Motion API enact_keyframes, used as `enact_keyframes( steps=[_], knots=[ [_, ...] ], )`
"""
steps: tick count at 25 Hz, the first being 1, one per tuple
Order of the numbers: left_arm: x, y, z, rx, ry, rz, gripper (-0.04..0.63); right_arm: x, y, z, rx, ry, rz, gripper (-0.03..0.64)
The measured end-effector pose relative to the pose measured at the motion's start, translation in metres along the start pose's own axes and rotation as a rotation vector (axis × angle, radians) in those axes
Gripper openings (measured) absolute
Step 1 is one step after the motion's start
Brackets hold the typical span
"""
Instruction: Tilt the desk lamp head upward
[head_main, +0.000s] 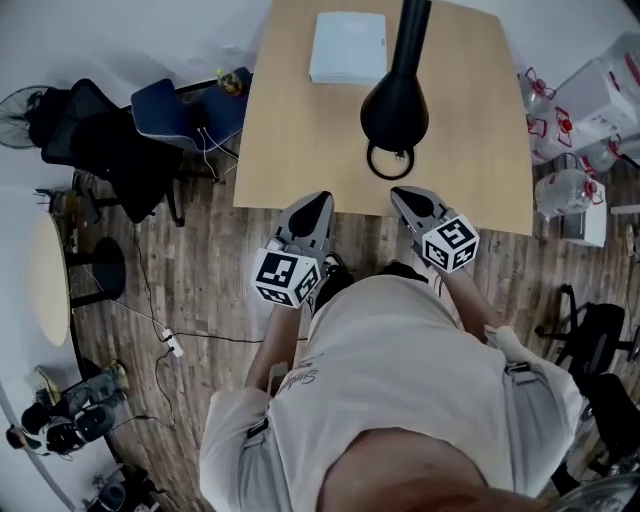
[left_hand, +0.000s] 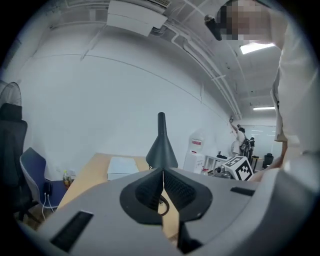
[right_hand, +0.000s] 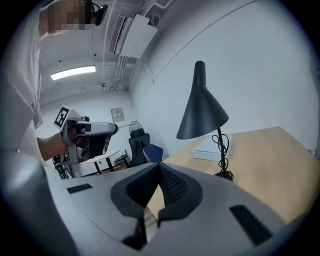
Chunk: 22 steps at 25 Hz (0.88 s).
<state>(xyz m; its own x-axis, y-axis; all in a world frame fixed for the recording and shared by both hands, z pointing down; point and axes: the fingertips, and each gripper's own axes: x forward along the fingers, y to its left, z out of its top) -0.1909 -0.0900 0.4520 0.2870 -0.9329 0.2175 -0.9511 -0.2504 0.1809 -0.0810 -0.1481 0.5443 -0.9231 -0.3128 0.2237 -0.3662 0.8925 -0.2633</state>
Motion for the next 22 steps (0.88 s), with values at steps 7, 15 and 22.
enact_keyframes(
  steps=[7,15,22],
  knots=[
    [0.015,0.024,-0.005,-0.002,0.025,-0.178,0.017,0.009,-0.001,-0.003,-0.024,-0.006,-0.213,-0.005],
    [0.035,0.015,-0.015,0.076,0.071,-0.379,0.017,-0.011,-0.006,-0.019,-0.016,-0.01,-0.442,-0.005],
    [0.063,-0.001,-0.03,0.058,0.134,-0.445,0.017,-0.03,-0.021,-0.031,-0.032,0.037,-0.498,-0.005]
  ],
)
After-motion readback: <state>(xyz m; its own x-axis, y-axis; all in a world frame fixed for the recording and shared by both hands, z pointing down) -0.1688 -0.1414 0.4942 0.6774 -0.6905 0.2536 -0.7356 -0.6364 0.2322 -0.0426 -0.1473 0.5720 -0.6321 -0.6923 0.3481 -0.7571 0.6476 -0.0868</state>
